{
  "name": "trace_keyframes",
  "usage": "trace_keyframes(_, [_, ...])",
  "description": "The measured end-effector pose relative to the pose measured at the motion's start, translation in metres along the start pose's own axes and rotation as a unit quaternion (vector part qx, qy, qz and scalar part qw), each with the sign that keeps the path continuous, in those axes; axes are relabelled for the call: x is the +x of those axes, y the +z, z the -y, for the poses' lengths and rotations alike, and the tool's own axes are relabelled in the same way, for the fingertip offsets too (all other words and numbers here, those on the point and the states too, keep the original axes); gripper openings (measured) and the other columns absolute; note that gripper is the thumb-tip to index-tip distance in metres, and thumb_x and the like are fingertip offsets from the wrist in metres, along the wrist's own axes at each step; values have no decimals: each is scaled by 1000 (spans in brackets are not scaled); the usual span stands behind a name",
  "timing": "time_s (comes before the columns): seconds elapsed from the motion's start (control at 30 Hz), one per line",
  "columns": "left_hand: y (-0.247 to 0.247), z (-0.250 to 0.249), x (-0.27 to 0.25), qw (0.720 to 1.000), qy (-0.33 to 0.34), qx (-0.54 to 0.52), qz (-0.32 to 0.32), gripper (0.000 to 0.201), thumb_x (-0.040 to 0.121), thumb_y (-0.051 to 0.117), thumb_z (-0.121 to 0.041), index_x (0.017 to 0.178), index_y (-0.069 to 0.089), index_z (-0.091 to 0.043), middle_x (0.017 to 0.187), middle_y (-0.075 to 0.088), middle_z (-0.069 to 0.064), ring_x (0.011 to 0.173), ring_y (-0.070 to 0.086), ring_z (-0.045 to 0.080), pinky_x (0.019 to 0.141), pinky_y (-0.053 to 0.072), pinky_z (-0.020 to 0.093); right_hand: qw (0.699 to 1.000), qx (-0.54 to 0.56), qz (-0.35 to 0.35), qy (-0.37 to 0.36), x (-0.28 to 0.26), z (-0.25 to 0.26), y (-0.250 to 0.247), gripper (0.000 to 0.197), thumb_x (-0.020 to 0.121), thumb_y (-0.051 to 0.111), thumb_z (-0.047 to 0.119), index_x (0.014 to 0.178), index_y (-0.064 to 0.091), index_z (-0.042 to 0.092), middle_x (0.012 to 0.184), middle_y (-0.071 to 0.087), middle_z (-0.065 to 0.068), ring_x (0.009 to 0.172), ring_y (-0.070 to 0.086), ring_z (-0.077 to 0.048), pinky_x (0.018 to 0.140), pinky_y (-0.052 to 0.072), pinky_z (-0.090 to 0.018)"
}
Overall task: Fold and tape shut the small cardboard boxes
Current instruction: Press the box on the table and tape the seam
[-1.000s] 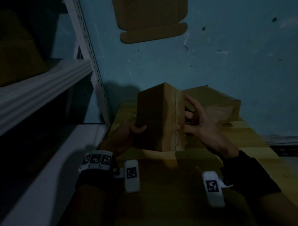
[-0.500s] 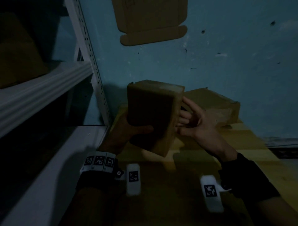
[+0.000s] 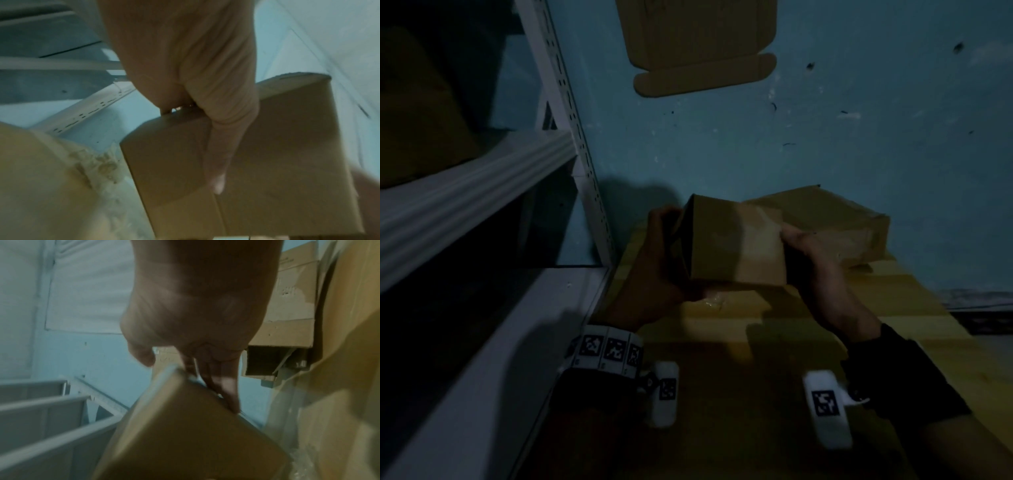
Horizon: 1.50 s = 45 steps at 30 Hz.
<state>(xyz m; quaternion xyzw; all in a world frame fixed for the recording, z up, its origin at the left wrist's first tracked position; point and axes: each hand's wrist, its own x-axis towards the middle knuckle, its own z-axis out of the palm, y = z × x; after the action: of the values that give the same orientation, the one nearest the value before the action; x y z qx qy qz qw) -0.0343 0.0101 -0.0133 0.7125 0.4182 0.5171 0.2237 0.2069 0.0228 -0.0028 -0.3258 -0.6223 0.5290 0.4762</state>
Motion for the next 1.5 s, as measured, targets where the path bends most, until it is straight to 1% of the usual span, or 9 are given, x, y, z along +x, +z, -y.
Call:
trace_keyframes(0.2, [6, 4, -2, 991, 19, 131, -1, 108, 51, 94, -18, 124, 23, -52, 127, 43, -5, 117, 43, 13, 86, 41, 25, 998, -47, -26, 28, 0, 1, 5, 51, 88, 61, 45, 136, 53, 29, 125, 62, 4, 103, 68, -13, 67, 57, -18])
trace_keyframes(0.33, [8, 4, -2, 987, 26, 156, -1, 104, 52, 95, -18, 127, 27, -46, 124, 43, -1, 115, 44, 18, 82, 40, 25, 998, -52, -28, 30, 1, 4, 8, 69, 71, 73, 48, 133, 53, 26, 122, 62, 5, 94, 69, -6, 66, 57, -18])
trace_keyframes(0.47, [9, 5, -2, 987, 27, 161, -1, 90, 58, 78, -41, 134, 30, -35, 124, 45, 0, 113, 47, 19, 84, 42, 29, 998, -40, -30, 36, 1, 1, 8, 71, 69, 78, 38, 133, 52, 23, 122, 63, 2, 96, 70, -7, 71, 59, -22])
trace_keyframes(0.57, [5, 8, -1, 987, 37, 155, -1, 95, 57, 83, -34, 135, 29, -33, 127, 45, 1, 115, 48, 18, 87, 41, 25, 999, -35, -22, 31, 1, 0, 3, 67, 72, 79, 38, 133, 56, 28, 129, 60, -1, 108, 68, -18, 76, 61, -31])
trace_keyframes(0.7, [2, 8, 0, 989, 36, 146, 1, 103, 53, 88, -23, 131, 25, -46, 131, 44, 2, 120, 46, 17, 90, 41, 25, 999, -31, -6, 20, 1, -2, -3, 61, 75, 78, 36, 133, 59, 30, 133, 57, -8, 114, 65, -27, 80, 62, -39])
trace_keyframes(0.9, [1, 8, -1, 990, 38, 135, -3, 106, 53, 93, -14, 131, 27, -44, 131, 45, 2, 121, 48, 19, 93, 45, 32, 1000, -11, 12, 12, 0, -2, -7, 57, 81, 70, 24, 137, 58, 27, 126, 63, -5, 106, 68, -19, 76, 60, -30])
trace_keyframes(1.27, [3, 7, -1, 985, 34, 168, -6, 107, 52, 96, -18, 134, 30, -35, 131, 44, -2, 120, 45, 15, 90, 45, 32, 998, -55, -17, 4, -3, 1, 3, 57, 76, 73, 36, 131, 57, 31, 128, 58, -3, 101, 68, -15, 71, 60, -26])
trace_keyframes(1.43, [4, 9, -1, 986, 33, 162, -1, 109, 54, 96, -18, 138, 28, -32, 135, 44, 0, 122, 44, 13, 90, 39, 18, 998, -52, -17, 7, -2, 1, 1, 48, 91, 69, 14, 135, 55, 25, 130, 57, -7, 103, 68, -20, 70, 59, -25])
trace_keyframes(1.5, [5, 8, -1, 987, 27, 159, 2, 109, 52, 96, -21, 139, 31, -27, 134, 44, 2, 122, 45, 17, 90, 42, 25, 999, -50, -15, 14, -2, 2, 1, 48, 91, 68, 10, 135, 55, 24, 131, 56, -8, 105, 66, -23, 69, 59, -25])
